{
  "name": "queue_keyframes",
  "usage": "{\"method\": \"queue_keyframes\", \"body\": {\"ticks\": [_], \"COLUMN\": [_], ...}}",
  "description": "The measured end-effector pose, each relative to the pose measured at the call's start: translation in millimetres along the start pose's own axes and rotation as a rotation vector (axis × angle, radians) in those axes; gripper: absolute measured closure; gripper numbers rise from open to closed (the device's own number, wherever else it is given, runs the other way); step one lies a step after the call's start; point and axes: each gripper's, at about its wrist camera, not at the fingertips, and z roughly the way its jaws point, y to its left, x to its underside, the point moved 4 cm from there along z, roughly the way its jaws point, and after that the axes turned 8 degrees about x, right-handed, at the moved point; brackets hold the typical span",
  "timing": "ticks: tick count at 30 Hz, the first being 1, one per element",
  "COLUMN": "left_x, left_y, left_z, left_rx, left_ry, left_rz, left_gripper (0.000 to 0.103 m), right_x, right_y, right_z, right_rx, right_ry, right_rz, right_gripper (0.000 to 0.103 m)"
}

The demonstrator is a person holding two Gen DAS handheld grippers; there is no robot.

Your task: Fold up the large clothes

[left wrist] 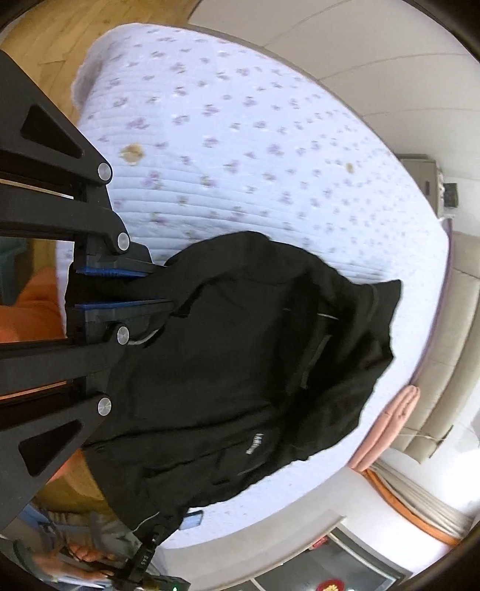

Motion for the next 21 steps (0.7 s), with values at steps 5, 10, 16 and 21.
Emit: {"method": "queue_keyframes", "body": {"ticks": [5,10,16,21], "left_x": [-37.8,-84.4,-145.7,-200.9], "left_y": [-3.5,-3.8,3.9,0.6], "left_z": [7.2,34.4,67.3,66.3], "left_rx": [0.020,0.029,0.037,0.044], "left_ry": [-0.046,-0.065,-0.046,-0.041], "left_rz": [-0.001,0.008,-0.052,-0.064], "left_gripper": [0.093,0.093,0.093,0.093], "right_x": [-26.9,-70.4,-141.5,-196.4], "right_y": [3.9,2.0,8.0,16.9], "right_z": [-6.1,6.8,41.1,45.5], "right_rx": [-0.006,-0.015,0.030,0.072], "right_ry": [-0.040,-0.054,-0.002,0.005], "right_rz": [0.006,0.006,-0.017,0.002], "right_gripper": [0.090,0.090,0.090,0.090]}}
